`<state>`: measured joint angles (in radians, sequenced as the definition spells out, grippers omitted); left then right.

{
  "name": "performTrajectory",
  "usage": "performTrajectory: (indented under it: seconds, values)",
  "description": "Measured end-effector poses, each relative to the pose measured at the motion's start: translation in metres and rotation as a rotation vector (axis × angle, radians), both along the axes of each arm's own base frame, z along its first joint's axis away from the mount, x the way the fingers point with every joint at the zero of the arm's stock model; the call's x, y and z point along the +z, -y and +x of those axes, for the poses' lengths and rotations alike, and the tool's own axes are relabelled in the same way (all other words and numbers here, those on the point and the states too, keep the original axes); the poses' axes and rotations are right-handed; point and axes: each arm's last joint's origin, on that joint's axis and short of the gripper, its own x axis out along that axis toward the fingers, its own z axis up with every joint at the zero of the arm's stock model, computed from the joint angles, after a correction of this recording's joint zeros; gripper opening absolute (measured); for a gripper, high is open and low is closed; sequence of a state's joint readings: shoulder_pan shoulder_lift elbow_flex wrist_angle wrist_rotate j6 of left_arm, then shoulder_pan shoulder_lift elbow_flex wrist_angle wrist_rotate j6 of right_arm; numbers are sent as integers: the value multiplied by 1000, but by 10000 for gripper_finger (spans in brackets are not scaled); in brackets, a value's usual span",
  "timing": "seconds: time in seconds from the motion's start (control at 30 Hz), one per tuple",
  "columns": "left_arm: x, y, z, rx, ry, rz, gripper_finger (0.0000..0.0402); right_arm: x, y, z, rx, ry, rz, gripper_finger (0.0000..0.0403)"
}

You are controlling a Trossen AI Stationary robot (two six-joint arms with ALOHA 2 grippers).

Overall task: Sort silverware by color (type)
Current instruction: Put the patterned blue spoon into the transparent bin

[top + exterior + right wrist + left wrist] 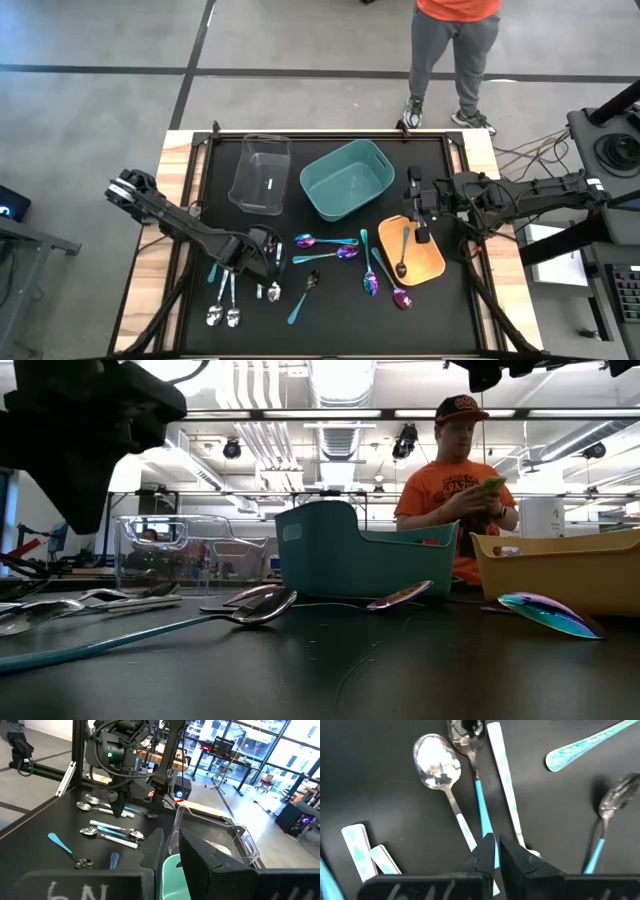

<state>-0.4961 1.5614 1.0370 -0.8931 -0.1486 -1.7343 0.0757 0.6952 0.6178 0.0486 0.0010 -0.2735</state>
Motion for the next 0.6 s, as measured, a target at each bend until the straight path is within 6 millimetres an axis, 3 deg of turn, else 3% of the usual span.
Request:
performTrajectory:
  seconds: [0.6]
  values:
    - [-24,2,4,3,-112,59,109,0,0,0,1,1,-12,54]
